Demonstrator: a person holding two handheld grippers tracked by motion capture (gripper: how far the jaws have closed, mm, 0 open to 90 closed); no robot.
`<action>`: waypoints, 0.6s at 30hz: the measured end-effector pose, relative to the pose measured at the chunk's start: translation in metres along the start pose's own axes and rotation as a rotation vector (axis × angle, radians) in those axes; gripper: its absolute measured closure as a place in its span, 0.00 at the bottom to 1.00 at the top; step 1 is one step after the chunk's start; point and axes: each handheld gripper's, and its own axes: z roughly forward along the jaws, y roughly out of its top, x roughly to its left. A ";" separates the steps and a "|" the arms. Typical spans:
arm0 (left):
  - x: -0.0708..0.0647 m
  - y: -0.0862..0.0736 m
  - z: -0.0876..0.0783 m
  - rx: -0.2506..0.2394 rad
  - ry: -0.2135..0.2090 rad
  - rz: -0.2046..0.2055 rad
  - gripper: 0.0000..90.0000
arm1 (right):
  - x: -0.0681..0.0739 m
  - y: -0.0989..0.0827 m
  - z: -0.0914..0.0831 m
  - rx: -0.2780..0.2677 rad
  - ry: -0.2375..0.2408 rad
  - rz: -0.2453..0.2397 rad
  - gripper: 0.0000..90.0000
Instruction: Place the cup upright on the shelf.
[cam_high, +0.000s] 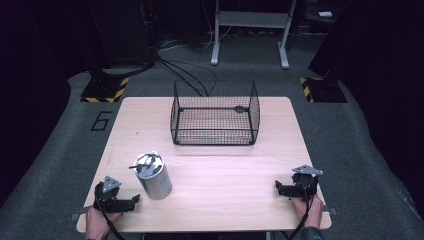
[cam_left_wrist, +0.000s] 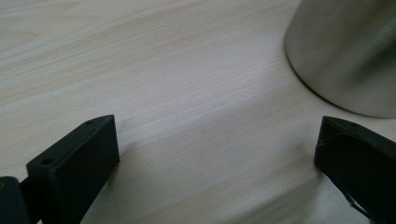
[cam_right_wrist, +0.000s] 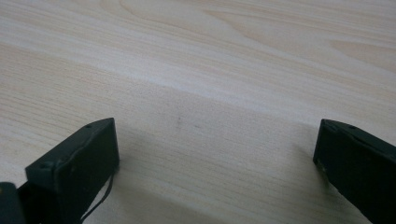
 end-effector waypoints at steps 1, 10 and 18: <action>-0.001 0.000 -0.001 -0.004 -0.015 -0.002 0.00 | 0.000 0.000 0.000 0.000 0.000 0.000 0.00; -0.008 0.004 -0.022 -0.056 -0.094 0.015 0.00 | 0.000 0.000 0.000 0.000 0.000 0.000 0.00; -0.019 0.013 -0.041 -0.134 -0.124 0.032 0.00 | 0.000 0.000 0.000 -0.001 -0.001 0.000 0.00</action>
